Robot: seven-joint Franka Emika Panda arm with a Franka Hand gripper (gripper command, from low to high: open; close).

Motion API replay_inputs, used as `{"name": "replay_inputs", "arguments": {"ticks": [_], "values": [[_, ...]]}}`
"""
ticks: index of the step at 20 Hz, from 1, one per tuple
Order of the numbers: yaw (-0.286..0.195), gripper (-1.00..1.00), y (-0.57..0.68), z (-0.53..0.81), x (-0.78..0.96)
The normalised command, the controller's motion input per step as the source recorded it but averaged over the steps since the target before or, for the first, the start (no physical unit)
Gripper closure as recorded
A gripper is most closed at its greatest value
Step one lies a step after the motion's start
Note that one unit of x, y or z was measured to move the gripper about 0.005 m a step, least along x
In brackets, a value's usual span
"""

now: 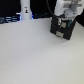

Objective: Open the kcup holder, insert the kcup into the holder, and close the kcup holder

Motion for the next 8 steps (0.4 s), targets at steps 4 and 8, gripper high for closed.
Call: {"name": "replay_inputs", "arguments": {"ticks": [4, 8], "values": [[0.008, -1.0, 0.04, 0.94, 0.13], [0.011, -1.0, 0.07, 0.47, 0.08]]}}
